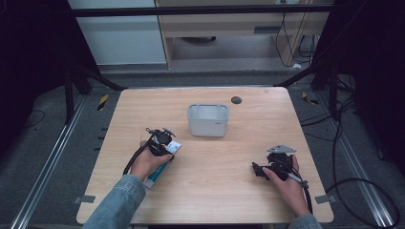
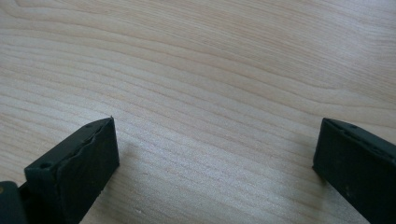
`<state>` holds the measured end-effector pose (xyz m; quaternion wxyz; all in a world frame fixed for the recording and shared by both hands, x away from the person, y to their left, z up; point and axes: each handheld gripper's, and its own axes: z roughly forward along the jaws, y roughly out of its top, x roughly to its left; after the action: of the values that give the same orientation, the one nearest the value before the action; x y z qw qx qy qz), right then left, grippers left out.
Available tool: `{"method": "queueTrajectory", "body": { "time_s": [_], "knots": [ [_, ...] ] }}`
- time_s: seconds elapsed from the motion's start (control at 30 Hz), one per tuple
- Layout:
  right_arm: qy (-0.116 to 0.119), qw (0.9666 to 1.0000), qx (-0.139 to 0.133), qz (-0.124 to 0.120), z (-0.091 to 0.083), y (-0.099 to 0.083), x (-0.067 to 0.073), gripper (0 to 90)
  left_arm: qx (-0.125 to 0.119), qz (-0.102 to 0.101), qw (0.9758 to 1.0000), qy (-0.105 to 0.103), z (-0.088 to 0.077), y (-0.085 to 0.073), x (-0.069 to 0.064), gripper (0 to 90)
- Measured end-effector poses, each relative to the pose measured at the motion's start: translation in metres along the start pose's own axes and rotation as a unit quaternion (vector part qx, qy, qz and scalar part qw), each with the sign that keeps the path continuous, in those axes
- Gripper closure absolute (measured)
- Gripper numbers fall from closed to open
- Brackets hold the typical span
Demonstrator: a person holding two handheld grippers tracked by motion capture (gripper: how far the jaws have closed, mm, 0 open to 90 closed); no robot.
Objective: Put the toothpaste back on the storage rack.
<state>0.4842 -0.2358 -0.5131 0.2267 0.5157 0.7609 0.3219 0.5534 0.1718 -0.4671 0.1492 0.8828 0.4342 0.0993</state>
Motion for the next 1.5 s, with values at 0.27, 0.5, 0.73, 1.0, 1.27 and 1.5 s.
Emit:
{"method": "queueTrajectory", "body": {
  "time_s": [0.27,0.5,0.73,1.0,1.27,1.5],
  "knots": [
    [0.000,1.0000,0.000,0.000,0.000,0.000,0.000,0.4,0.009,0.007,0.9999,0.001,0.000,0.002,-0.001,59.7],
    [0.001,1.0000,0.000,-0.001,0.000,0.000,0.000,0.4,0.016,0.020,0.9997,0.000,-0.001,0.004,-0.002,64.4],
    [0.001,1.0000,0.000,-0.001,0.000,0.000,0.000,0.4,0.007,0.026,0.9996,-0.008,-0.005,0.003,-0.001,73.1],
    [0.001,1.0000,0.001,0.000,0.000,0.000,0.000,0.4,-0.026,0.026,0.9993,-0.009,-0.018,-0.004,-0.002,78.1],
    [0.002,1.0000,0.002,0.003,0.000,0.000,0.000,0.4,-0.073,0.033,0.9968,-0.010,-0.048,-0.006,-0.006,78.9],
    [0.002,1.0000,0.002,0.004,0.000,0.000,0.000,0.4,-0.122,0.030,0.9921,-0.010,-0.072,-0.005,-0.005,79.1]
  ]
}}
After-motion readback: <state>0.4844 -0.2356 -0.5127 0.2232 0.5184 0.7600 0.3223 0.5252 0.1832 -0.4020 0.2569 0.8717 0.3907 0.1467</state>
